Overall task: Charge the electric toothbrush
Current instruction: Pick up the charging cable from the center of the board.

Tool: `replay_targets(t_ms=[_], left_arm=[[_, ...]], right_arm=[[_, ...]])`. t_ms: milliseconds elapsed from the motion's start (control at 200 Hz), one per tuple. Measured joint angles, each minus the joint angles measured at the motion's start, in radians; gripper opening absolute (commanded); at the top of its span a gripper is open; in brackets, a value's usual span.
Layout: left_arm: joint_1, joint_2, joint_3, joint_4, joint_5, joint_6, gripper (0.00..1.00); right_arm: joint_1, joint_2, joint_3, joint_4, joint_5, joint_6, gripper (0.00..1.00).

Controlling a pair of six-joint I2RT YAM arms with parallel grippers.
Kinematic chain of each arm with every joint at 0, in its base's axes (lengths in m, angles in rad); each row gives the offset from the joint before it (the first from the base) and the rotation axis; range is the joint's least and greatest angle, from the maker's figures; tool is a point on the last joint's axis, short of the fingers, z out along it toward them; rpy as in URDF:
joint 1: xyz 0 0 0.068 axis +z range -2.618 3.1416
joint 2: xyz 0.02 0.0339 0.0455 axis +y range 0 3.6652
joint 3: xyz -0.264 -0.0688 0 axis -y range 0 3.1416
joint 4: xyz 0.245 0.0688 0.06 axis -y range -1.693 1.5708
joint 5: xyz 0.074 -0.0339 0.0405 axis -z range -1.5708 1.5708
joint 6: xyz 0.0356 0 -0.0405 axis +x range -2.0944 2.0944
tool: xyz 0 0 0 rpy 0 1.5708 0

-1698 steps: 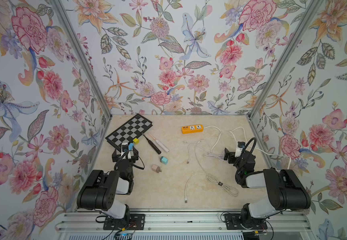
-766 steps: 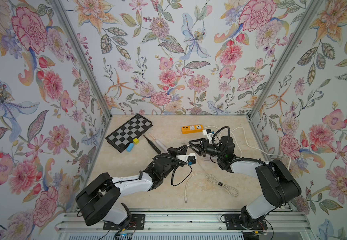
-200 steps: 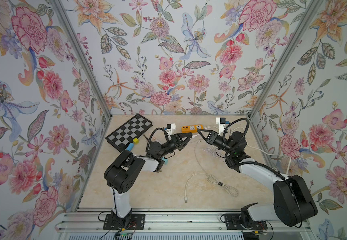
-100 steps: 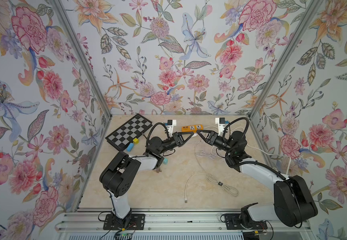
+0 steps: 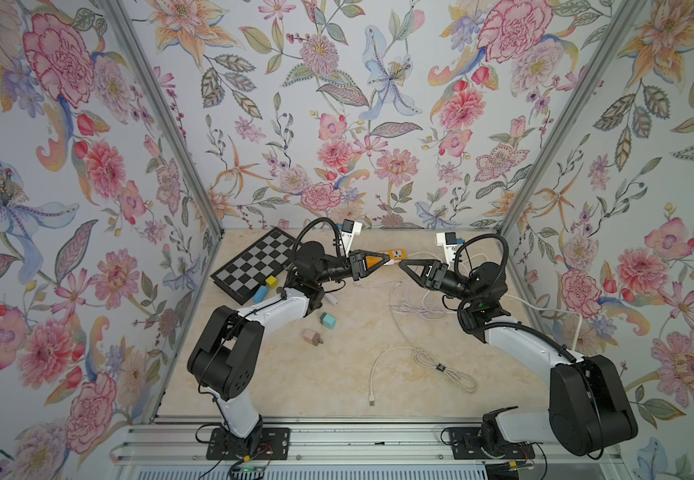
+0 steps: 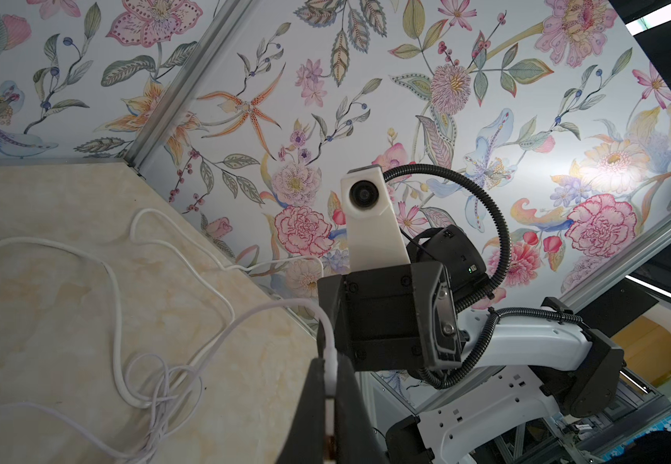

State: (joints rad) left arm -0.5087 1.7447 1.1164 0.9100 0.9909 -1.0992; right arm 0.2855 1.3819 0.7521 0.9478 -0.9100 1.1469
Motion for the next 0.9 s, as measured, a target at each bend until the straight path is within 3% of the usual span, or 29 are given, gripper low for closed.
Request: replay_targets(t_ms=[190,370,651,901], left_arm=[[0.000,-0.001,0.000,0.015,0.001,-0.020,0.00],[0.000,-0.001,0.000,0.044,0.008,-0.047,0.00],[0.000,-0.001,-0.016,0.106,0.025,-0.097,0.00],[0.000,-0.002,-0.032,0.115,0.026,-0.102,0.00]], right_arm=[[0.011,0.055,0.019,0.048,-0.013,0.034,0.35],[0.031,0.083,0.036,0.080,-0.026,0.033,0.34],[0.031,0.110,0.049,0.098,-0.022,0.032,0.25],[0.035,0.113,0.053,0.106,-0.018,0.029,0.04]])
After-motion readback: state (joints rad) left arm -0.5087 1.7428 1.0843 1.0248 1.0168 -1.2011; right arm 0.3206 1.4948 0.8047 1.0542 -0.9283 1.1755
